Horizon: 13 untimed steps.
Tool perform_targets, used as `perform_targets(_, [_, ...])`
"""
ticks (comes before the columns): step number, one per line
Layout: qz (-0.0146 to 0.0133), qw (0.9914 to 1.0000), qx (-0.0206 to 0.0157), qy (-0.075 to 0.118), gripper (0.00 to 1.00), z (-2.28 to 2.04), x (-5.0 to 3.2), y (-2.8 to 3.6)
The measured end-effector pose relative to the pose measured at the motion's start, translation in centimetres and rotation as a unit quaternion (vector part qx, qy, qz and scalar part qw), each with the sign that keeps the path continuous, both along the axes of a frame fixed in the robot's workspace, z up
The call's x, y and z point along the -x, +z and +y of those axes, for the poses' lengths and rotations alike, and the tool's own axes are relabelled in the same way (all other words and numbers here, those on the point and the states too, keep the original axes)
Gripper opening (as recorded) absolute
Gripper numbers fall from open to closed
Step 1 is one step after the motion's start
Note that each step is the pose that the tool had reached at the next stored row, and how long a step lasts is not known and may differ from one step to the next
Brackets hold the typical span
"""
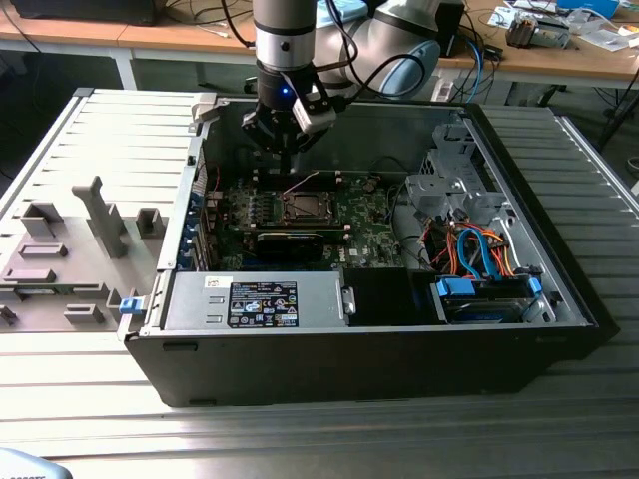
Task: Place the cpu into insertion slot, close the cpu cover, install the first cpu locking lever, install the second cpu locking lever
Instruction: 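Install the first cpu locking lever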
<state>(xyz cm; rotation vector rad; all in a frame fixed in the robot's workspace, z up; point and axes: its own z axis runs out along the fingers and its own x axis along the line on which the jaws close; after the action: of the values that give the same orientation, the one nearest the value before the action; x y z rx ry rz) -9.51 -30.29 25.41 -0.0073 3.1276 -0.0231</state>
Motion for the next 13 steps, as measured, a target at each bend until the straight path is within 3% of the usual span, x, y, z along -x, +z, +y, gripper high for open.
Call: perform_targets(13, [0.0000, 1.00000, 0.0000, 0.000, 0.11, 0.00, 0.00, -0.36])
